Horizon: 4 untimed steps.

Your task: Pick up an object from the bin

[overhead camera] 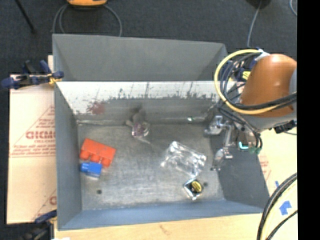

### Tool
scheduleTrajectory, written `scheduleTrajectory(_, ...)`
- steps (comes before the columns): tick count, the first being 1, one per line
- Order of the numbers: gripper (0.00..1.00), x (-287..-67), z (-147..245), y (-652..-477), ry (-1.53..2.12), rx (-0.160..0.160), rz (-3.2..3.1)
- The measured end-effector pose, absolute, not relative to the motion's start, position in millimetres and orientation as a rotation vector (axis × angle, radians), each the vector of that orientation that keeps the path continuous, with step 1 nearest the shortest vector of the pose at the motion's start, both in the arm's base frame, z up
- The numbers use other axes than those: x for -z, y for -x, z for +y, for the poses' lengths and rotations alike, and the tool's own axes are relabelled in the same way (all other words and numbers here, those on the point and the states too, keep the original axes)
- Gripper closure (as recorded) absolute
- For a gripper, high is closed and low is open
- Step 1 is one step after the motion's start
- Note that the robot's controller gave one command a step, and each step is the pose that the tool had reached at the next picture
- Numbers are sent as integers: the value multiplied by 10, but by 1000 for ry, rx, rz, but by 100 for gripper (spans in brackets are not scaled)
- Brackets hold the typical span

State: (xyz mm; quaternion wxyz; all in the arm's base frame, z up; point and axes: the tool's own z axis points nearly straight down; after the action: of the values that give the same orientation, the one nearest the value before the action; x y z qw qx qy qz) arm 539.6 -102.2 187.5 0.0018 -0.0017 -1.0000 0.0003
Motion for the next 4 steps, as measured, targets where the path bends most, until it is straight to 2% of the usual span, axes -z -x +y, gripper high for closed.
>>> scheduleTrajectory(1,0,-1130,-800,-5150,-66,-5,-3151)
scheduleTrajectory(2,0,-928,-877,-5057,-272,-13,-3165)
scheduleTrajectory(3,0,-932,-865,-5070,-469,-17,-3143)
scheduleTrajectory(4,100,-931,-873,-5057,-474,-18,-3135)
